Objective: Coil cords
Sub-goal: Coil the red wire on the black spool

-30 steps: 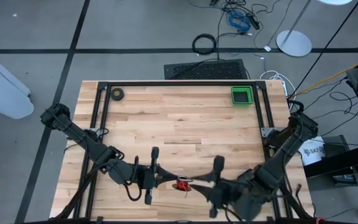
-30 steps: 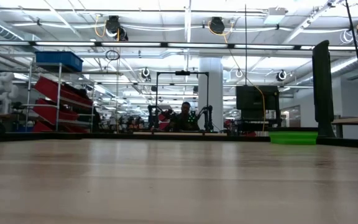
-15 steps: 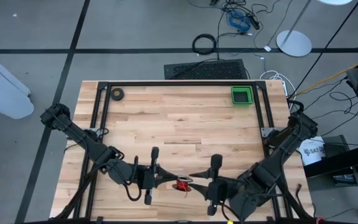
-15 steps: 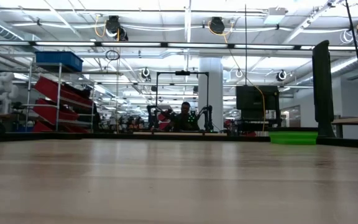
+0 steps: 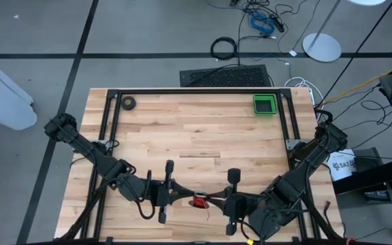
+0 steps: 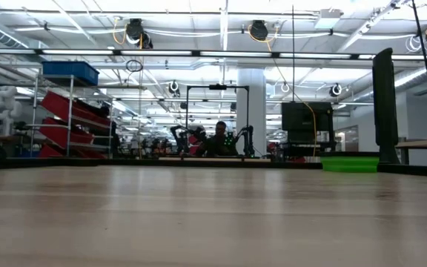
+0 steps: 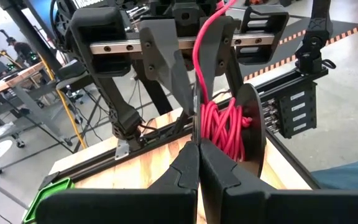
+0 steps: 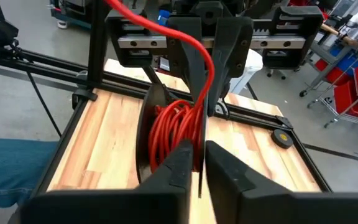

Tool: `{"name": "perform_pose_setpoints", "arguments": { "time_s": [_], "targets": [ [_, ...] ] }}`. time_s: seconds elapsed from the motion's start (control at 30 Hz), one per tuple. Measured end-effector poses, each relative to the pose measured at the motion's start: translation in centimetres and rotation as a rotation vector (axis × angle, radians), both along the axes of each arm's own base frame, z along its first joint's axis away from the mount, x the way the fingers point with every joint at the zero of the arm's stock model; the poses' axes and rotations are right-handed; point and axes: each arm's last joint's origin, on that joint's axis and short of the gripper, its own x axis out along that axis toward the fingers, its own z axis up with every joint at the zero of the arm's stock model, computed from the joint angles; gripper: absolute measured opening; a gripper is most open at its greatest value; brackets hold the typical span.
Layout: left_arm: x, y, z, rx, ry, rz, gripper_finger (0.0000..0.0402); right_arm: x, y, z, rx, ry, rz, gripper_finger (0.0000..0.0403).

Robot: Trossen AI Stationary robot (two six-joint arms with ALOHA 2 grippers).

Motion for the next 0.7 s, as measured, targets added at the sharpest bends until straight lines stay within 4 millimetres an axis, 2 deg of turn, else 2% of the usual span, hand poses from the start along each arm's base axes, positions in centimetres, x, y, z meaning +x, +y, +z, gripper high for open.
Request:
{"name": "perform_pose_setpoints", "arguments": {
  "time_s": [0.1, 0.33, 0.4, 0.53, 0.7],
  "targets": [
    [0.0, 0.0, 0.0, -0.001, -0.001, -0.001, 0.0002, 0.0, 0.0, 0.0, 0.003, -0.002, -0.003, 0.0006],
    [0.0, -0.1, 0.0, -0.003, -0.001, -0.002, 0.0007, 0.0, 0.0, 0.0, 0.018, -0.007, -0.01, 0.0001],
    [-0.1, -0.1, 0.0, -0.004, -0.001, -0.005, 0.0023, 0.0, 0.0, 0.0, 0.017, -0.008, -0.013, 0.0001],
    [-0.4, -0.5, 0.1, 0.002, -0.011, 0.019, 0.0079, 0.1, -0.1, 0.0, 0.019, -0.009, -0.019, 0.0],
    [-1.1, -1.0, 0.6, 0.02, -0.038, 0.128, 0.0129, 0.1, -0.1, 0.0, 0.015, -0.011, -0.026, 0.0]
  ]
}}
